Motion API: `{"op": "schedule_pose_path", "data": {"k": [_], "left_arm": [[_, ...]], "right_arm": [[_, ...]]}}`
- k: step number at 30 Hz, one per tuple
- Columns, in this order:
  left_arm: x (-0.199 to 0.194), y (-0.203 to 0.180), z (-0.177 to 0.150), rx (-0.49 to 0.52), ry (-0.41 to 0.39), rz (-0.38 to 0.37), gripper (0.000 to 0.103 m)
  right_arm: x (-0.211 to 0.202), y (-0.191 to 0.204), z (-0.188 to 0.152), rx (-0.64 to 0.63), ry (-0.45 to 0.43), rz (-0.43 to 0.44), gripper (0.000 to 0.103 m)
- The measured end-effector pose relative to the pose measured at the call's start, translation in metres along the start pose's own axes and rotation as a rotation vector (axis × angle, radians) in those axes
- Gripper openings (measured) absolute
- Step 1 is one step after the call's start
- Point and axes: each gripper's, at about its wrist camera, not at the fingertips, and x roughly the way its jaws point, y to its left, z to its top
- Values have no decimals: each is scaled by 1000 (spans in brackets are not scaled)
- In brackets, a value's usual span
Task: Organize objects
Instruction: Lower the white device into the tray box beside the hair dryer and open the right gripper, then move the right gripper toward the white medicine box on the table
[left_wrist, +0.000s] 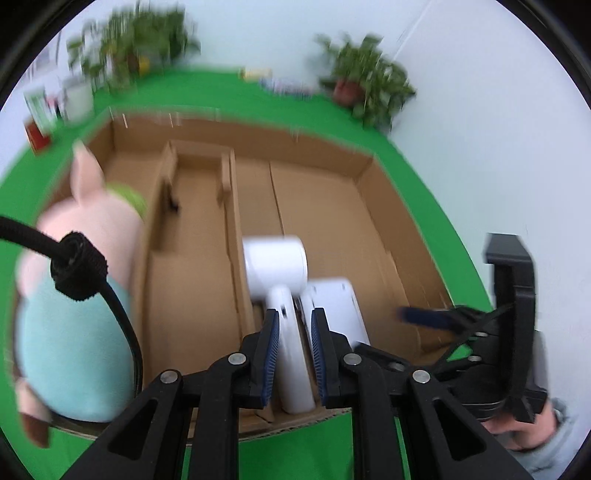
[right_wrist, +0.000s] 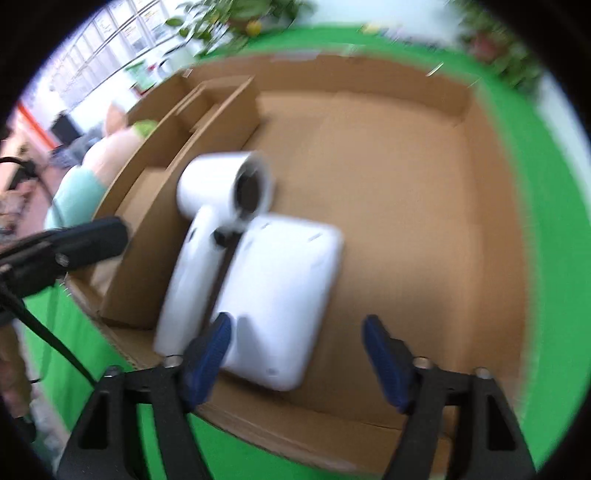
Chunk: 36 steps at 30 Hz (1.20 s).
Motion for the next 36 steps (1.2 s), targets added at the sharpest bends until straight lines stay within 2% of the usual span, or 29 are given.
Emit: {"op": "schedule_pose_path", "data": {"k": [1, 3, 5, 6, 8, 10, 12, 14, 17, 20, 28, 36], "left_arm": [[-10, -3, -2, 21, -43, 31, 30], [-30, -10, -8, 62, -137, 110, 64], [-48, -18, -16, 94, -238, 201, 85], [-59, -23, -22, 108, -292, 257, 93], [-77, -30, -33, 130, -358, 333, 99], [-92, -36, -47, 151, -402, 348, 99], [-104, -41, -61, 154, -427, 343, 99], [-114, -49, -75, 177, -441, 347, 99], [-122, -64, -92, 211, -463, 399, 99], [-137, -66, -102, 196, -474, 403, 99], [-143, -66, -111, 162, -472, 418, 101], [-129, -58, -103, 147, -446, 423, 102]], "right_arm": [[-14, -1, -4, 16, -49, -31, 102], [-35, -5, -16, 25, -121, -73, 102], [-50, -2, -24, 37, -181, -122, 102], [-55, 2, -23, 43, -207, -147, 102], [-54, 17, -26, 47, -252, -186, 102], [-66, 22, -43, 53, -291, -193, 102], [-66, 36, -42, 47, -319, -201, 102], [-79, 45, -54, 45, -349, -200, 102], [-85, 57, -64, 57, -378, -208, 102], [-90, 59, -72, 66, -396, -206, 102], [-98, 60, -75, 70, -442, -244, 102], [-103, 51, -83, 112, -491, -253, 102]]}}
